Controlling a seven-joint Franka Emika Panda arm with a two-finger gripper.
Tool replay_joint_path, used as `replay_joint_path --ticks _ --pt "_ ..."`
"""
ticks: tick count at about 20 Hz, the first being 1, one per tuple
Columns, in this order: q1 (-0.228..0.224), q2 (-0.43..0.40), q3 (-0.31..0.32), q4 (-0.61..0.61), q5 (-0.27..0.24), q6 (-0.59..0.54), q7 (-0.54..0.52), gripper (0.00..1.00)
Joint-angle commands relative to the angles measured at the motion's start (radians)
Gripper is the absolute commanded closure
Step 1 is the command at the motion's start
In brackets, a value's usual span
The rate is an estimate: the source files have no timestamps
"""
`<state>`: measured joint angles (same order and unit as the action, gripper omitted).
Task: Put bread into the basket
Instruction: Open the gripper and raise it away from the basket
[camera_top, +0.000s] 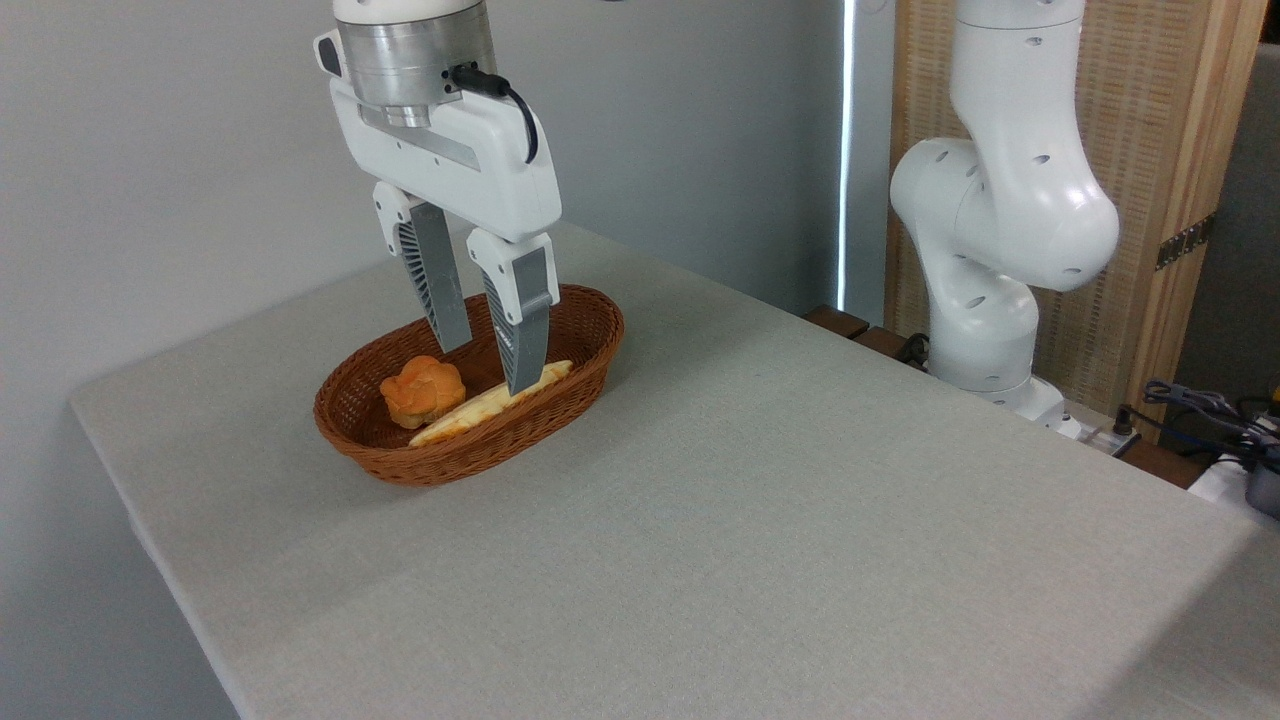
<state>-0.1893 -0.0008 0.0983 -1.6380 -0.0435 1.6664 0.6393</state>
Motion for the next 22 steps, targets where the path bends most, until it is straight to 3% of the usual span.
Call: replay_joint_path --ticks 1,3,7,10,22 --pt "0.014 -0.004 -0.006 0.021 -0.012 -0.078 0.123 0.0" --pt "0.016 0.002 0.0 0.058 -0.021 -0.112 0.135 0.0" --pt "0.119 0.004 -0.072 0.059 -0.049 -0.111 0.125 0.0" --pt "0.119 0.007 -0.074 0.058 -0.038 -0.084 0.071 0.0" --pt "0.12 0.016 -0.077 0.058 -0.033 -0.051 0.076 0.0"
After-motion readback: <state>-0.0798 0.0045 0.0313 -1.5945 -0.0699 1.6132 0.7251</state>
